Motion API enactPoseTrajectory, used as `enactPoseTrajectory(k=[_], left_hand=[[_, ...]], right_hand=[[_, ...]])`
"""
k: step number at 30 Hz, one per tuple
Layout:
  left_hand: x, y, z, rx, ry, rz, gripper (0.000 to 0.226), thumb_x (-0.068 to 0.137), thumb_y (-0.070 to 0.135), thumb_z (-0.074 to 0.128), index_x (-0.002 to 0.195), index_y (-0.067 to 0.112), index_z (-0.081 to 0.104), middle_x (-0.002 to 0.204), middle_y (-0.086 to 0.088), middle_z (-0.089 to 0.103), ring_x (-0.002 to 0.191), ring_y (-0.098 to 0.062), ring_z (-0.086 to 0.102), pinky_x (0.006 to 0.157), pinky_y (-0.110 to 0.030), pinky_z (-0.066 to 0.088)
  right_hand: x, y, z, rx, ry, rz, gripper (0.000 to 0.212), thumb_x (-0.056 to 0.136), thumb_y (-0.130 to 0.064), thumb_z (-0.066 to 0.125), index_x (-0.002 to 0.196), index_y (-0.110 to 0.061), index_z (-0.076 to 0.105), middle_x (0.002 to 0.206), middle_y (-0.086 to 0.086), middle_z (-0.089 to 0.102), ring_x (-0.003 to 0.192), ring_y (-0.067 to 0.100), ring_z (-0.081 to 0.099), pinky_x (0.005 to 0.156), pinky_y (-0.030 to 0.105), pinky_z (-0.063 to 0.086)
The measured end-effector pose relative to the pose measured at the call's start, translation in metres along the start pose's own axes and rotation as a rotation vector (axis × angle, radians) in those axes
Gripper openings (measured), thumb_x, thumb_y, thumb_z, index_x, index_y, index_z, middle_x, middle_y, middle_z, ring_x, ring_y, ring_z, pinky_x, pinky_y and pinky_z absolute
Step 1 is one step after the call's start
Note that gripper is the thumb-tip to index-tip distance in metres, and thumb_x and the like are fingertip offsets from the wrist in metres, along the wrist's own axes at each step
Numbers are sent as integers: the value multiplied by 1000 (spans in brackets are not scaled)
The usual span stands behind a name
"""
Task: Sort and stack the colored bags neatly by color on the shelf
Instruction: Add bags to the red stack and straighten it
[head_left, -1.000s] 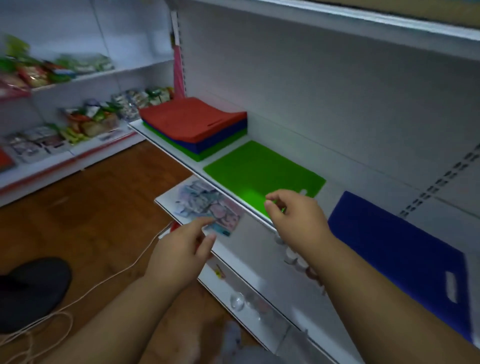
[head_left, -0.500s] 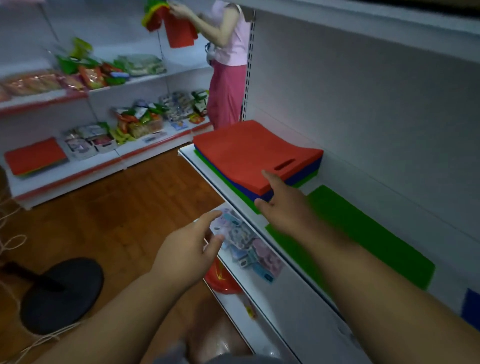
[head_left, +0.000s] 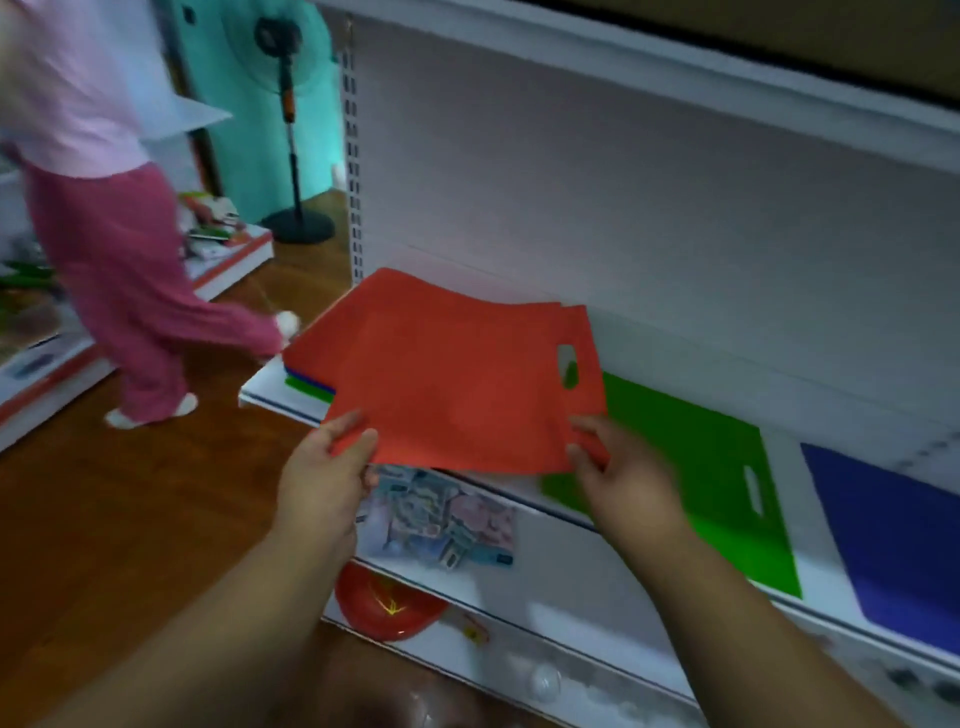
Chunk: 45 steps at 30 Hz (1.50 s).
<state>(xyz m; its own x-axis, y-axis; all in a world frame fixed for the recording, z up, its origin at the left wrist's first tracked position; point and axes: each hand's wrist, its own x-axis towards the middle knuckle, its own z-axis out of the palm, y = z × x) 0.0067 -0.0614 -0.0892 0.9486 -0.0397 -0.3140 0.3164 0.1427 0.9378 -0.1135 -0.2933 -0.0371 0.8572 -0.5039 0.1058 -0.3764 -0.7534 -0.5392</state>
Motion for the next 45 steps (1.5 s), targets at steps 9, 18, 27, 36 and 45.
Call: enactPoseTrajectory(k=[9, 18, 27, 36, 45], left_hand=[[-53, -29, 45, 600, -348, 478, 20, 91, 22, 68, 109, 29, 71, 106, 10, 66, 100, -11, 60, 89, -28, 45], [-160, -71, 165, 791, -674, 900, 27, 91, 26, 59, 115, 22, 71, 90, 3, 61, 80, -22, 61, 66, -28, 43], [-342, -142, 304, 828, -889, 1030, 39, 89, 40, 45, 114, 23, 71, 100, -1, 69, 85, -23, 65, 71, -30, 51], [-365, -171, 402, 890, -842, 1055, 38, 88, 38, 47, 113, 23, 72, 91, 0, 68, 76, -23, 66, 61, -29, 49], [-408, -186, 544, 1000, -845, 1088, 27, 89, 19, 65, 115, 21, 70, 101, -9, 69, 80, -32, 66, 64, -35, 50]], right_hand=[[-84, 61, -70, 18, 364, 207, 37, 95, -22, 62, 127, -40, 61, 113, -9, 69, 90, 8, 69, 78, 27, 57], [-229, 171, -146, -51, 569, 537, 33, 95, -24, 61, 128, -29, 64, 117, -4, 70, 106, 16, 65, 87, 22, 45], [-370, 322, -264, -135, 679, 744, 34, 96, -28, 59, 130, -29, 62, 123, -3, 68, 108, 20, 65, 92, 29, 47], [-342, 420, -309, -158, 623, 698, 35, 97, -25, 57, 131, -25, 61, 122, -1, 68, 109, 22, 64, 89, 29, 47], [-296, 540, -401, -345, 545, 669, 37, 97, -27, 55, 134, -20, 59, 117, 8, 67, 103, 30, 62, 82, 37, 48]])
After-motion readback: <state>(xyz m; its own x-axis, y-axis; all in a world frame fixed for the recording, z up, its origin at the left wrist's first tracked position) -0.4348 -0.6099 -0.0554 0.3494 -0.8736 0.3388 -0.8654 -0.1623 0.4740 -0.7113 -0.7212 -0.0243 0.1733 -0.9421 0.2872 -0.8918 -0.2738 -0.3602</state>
